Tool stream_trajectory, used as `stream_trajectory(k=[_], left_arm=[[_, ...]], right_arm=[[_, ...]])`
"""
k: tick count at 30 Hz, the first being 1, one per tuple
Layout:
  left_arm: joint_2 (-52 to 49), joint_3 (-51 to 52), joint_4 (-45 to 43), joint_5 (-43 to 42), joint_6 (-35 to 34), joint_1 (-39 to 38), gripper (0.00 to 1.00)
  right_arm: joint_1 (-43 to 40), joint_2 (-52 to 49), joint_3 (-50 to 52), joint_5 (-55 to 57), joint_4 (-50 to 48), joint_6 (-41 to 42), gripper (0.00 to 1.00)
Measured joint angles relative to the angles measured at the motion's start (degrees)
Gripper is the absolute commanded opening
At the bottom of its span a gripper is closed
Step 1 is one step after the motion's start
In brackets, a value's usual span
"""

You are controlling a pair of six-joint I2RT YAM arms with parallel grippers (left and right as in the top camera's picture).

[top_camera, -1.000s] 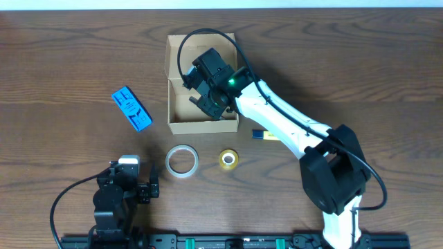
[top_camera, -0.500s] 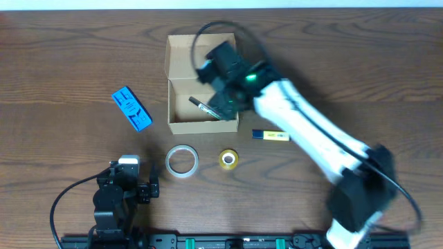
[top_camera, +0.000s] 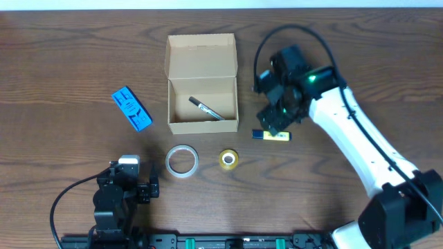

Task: Pack container
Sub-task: 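Move the right gripper to the yellow highlighter and grasp it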

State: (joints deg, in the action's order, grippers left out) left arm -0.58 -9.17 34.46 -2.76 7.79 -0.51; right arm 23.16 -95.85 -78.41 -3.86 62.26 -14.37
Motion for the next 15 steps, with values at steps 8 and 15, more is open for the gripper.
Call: stream_trajectory(k=[8,15], left_arm=[[0.0,0.0,0.0,0.0,-0.02,0.0,0.96],[0.0,0.0,0.0,0.0,0.0,0.0,0.96]], right_arm=[[0.0,-0.2,11.26,0.02,-9.64,-0.37,0.99],[0.0,-0.2,17.99,1.84,-17.62,-0.39,0.99]])
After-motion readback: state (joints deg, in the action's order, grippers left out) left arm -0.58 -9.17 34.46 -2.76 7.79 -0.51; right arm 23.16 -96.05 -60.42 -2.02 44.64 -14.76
